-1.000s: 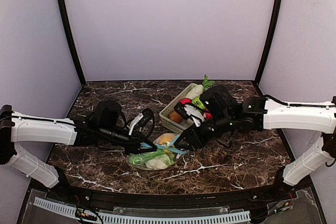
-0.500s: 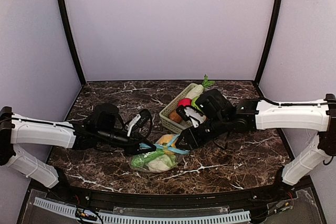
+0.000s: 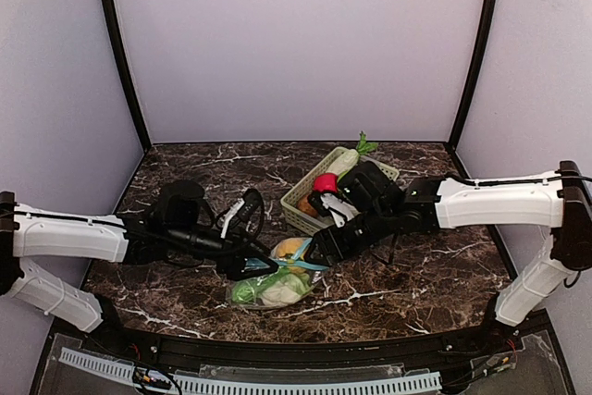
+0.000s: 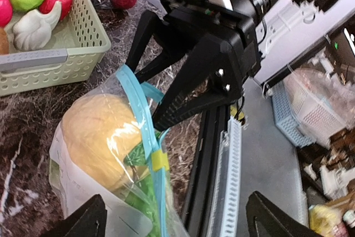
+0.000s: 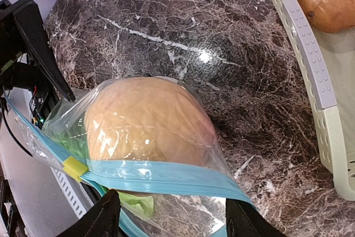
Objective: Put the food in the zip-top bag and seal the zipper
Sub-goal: Adjust the zipper food storage bag at the center of the board.
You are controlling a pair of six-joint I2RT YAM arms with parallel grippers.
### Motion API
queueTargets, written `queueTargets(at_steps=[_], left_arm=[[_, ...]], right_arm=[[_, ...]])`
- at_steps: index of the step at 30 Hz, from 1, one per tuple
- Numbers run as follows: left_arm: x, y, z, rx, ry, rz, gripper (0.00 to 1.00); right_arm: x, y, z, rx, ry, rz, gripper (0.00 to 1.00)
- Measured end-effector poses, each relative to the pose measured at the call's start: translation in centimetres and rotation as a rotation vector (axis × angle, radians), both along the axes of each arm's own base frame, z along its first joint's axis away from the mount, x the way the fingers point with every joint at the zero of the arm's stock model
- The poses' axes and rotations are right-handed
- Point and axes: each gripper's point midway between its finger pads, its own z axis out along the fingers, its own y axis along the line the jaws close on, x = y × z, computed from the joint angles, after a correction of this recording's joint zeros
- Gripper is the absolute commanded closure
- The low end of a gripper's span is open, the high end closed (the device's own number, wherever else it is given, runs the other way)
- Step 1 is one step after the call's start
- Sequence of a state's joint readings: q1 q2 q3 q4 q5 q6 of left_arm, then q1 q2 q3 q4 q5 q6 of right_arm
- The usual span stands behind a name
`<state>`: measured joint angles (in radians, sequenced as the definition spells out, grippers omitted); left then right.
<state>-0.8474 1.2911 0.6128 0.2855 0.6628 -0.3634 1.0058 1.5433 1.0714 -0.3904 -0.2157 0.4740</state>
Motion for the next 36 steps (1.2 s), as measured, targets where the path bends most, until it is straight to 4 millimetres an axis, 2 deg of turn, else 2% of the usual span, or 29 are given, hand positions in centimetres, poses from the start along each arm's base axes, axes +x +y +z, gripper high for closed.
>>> queueTargets(at_steps=[1, 4, 7, 11, 13, 16, 21, 24, 26, 29, 36], left_arm=[[0.0, 0.2, 0.5, -0.005, -0.009, 0.008, 0.03], [0.5, 0.8, 2.5, -0.011, -0.053, 0.060, 0.01], [2.0, 1.4, 4.8, 0.003, -0.112, 0.151, 0.01], [3.8, 1.4, 5.8, 0.049, -0.126, 0.224, 0.01], [4.5, 0.9, 4.9, 0.095, -0.112, 0.242, 0.01], [4.8, -0.2, 2.6, 0.184, -0.085, 0.238, 0.01], [3.9, -1.1, -1.5, 0.311, -0.042, 0.208, 0.01], [3.6, -1.0, -2.3, 0.340, -0.034, 0.206, 0.03], [3.7, -1.0, -2.3, 0.342, -0.036, 0.216, 0.04], [3.8, -0.8, -2.5, 0.344, -0.033, 0.229, 0.05], [3.2, 0.0, -3.1, 0.339, -0.023, 0.249, 0.05]], right_arm=[[0.0, 0.1, 0.0, 0.003, 0.000, 0.003, 0.35], [0.0, 0.3, 0.1, 0.013, 0.000, 0.012, 0.34], [-0.1, 0.7, -0.1, 0.024, 0.004, 0.023, 0.29], [-0.1, 1.2, -0.4, 0.032, 0.009, 0.036, 0.21], [-0.1, 1.2, -0.3, 0.036, 0.009, 0.039, 0.19], [-0.1, 1.1, 0.1, 0.043, 0.001, 0.033, 0.16], [0.5, -0.1, 3.2, 0.075, -0.049, -0.043, 0.15], [1.0, -1.5, 4.9, 0.092, -0.055, -0.147, 0.16], [1.0, -2.6, 5.1, 0.098, -0.034, -0.216, 0.18], [0.5, -3.7, 4.1, 0.095, 0.035, -0.303, 0.21], [-1.3, -4.7, -0.6, 0.070, 0.231, -0.407, 0.26]])
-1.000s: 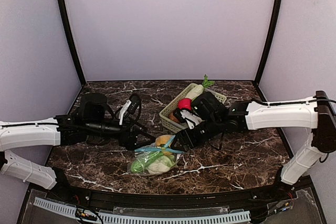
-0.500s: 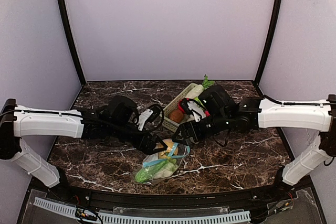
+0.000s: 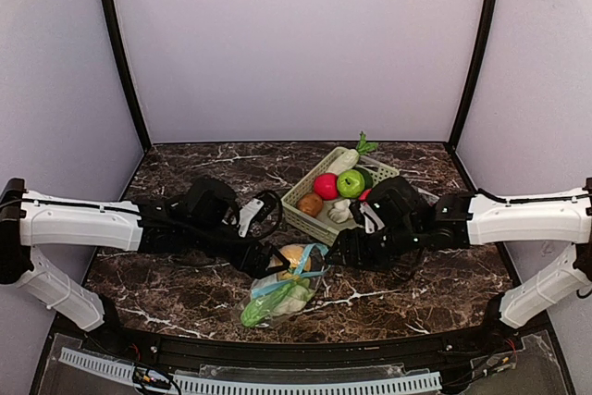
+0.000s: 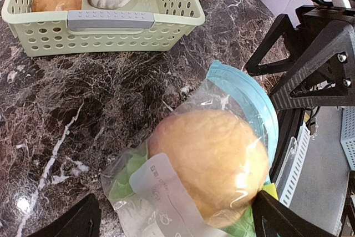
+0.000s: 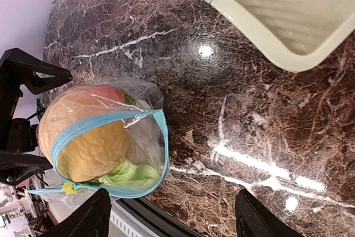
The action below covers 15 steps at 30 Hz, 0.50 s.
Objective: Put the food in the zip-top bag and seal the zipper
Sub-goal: Adjust the zipper food storage bag at the center of the board.
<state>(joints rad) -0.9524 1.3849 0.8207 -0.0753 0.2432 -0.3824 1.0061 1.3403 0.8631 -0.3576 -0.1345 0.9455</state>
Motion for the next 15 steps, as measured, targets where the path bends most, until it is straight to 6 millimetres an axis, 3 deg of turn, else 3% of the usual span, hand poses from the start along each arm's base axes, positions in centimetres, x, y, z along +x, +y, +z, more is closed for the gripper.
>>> queueTargets(at_steps=[4, 6, 13, 15], left_arm=[[-0.2, 0.3, 0.0, -0.002, 0.001, 0.003, 0.05], [-0.3, 0.3, 0.0, -0.005, 0.001, 0.005, 0.05], [-0.2, 0.6, 0.3, -0.010, -0.014, 0.017, 0.04], [-0.1, 0.7, 0.8, -0.019, -0.027, 0.022, 0.02]], right_arm=[[0.1, 1.3, -0.8, 0.023, 0.042, -0.006, 0.28], [0.3, 2.0, -1.2, 0.027, 0.054, -0.004, 0.35], [0.2, 4.1, -1.6, 0.056, 0.079, 0.014, 0.97], [0.0, 4.5, -1.1, 0.070, 0.083, 0.017, 1.00]])
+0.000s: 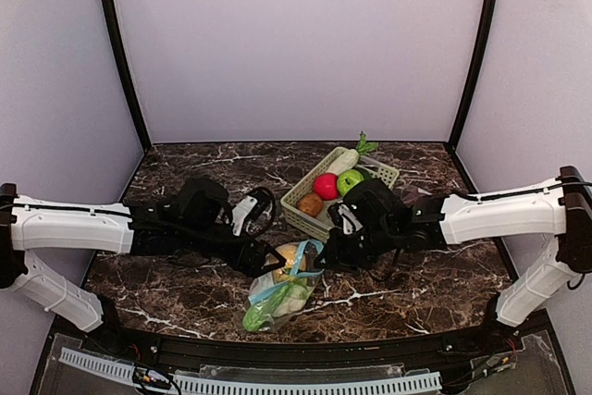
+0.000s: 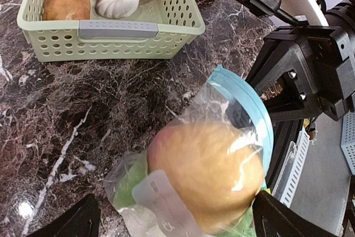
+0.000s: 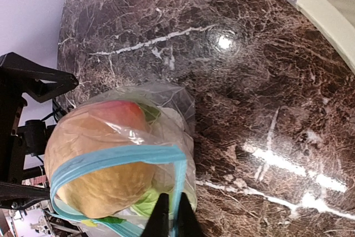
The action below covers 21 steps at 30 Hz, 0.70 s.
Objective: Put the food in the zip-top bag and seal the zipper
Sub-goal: Adjust the zipper food storage bag at the center of the board.
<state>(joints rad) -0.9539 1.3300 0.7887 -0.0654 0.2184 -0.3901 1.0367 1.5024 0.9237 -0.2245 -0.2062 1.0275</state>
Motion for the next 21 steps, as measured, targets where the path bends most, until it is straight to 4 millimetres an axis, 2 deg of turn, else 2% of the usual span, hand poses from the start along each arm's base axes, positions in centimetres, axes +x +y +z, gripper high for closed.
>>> queueTargets(at_steps=[3, 10, 13, 16, 18, 21], left_arm=[[0.3, 0.2, 1.4, -0.012, -0.026, 0.015, 0.01], [1.7, -0.9, 8.1, -0.100, -0.133, 0.063, 0.01], [1.7, -1.5, 9.9, -0.127, -0.157, 0.078, 0.01], [1.7, -1.9, 9.6, -0.095, -0.161, 0.096, 0.02], [2.0, -2.0, 8.4, -0.041, -0.159, 0.124, 0.09], [2.4, -1.4, 6.1, 0.050, -0.145, 0.166, 0.25]], right_arm=[[0.0, 0.8, 1.3, 0.024, -0.024, 0.008, 1.00], [1.1, 2.6, 6.4, 0.040, -0.159, 0.002, 1.00], [1.6, 2.6, 7.4, 0.017, -0.204, -0.019, 1.00], [1.8, 2.3, 7.4, -0.018, -0.227, -0.028, 1.00], [1.8, 2.3, 7.2, -0.040, -0.238, -0.027, 1.00], [1.7, 2.2, 6.5, -0.068, -0.244, -0.023, 1.00]])
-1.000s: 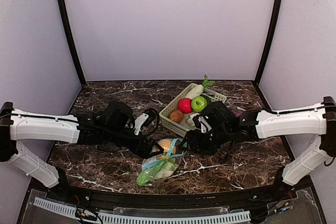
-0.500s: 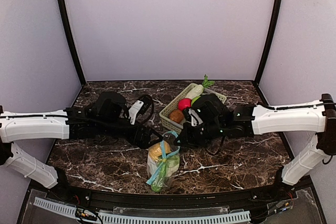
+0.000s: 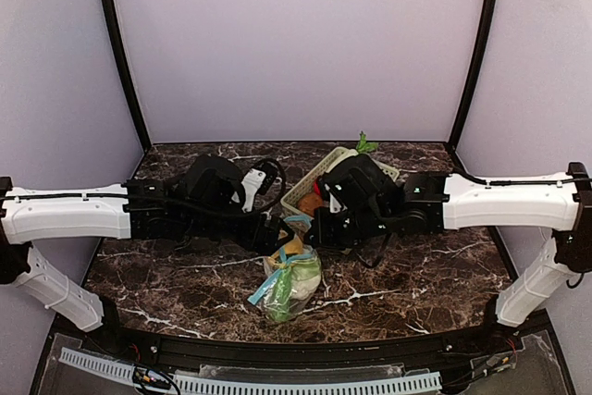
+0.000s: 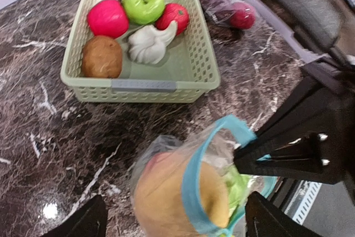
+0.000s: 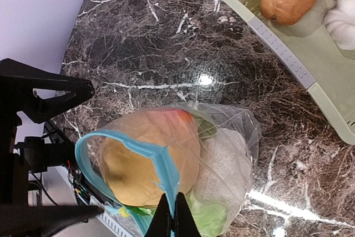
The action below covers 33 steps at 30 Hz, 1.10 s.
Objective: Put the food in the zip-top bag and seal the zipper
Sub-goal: Adjust the zipper food storage bag at the center of the board.
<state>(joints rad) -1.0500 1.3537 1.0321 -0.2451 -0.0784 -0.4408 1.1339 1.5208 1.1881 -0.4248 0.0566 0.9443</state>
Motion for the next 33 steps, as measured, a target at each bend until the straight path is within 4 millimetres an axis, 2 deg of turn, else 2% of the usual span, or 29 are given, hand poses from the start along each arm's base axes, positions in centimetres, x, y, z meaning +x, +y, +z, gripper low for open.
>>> queueTargets(at_steps=[4, 8, 12, 16, 19, 28, 31, 33], left_arm=[[0.4, 1.3, -1.9, 0.092, 0.009, 0.056, 0.40], [0.5, 2.0, -1.8, 0.133, -0.002, 0.081, 0.55], [0.4, 2.5, -2.1, 0.168, -0.005, 0.092, 0.62], [0.3, 2.5, -2.2, 0.164, 0.001, 0.091, 0.59], [0.1, 1.9, -1.9, 0.132, 0.016, 0.084, 0.45], [0.7, 0.2, 0.2, -0.001, 0.008, 0.103, 0.34], [0.9, -0.2, 0.2, -0.006, 0.013, 0.105, 0.34], [1.1, -0.7, -0.1, 0.001, 0.017, 0.105, 0.41]], right_arm=[[0.1, -0.5, -0.6, -0.038, -0.008, -0.014, 1.00], [0.4, -1.2, -1.1, -0.078, -0.021, -0.035, 1.00], [0.8, -1.6, -1.1, -0.106, -0.037, -0.048, 1.00], [1.0, -1.7, -1.3, -0.127, -0.045, -0.050, 1.00], [1.1, -1.8, -1.7, -0.146, -0.049, -0.056, 1.00], [1.1, -1.4, -2.3, -0.170, -0.058, -0.053, 1.00], [1.1, -1.3, -2.2, -0.170, -0.064, -0.054, 1.00], [1.1, -1.2, -2.1, -0.170, -0.067, -0.053, 1.00]])
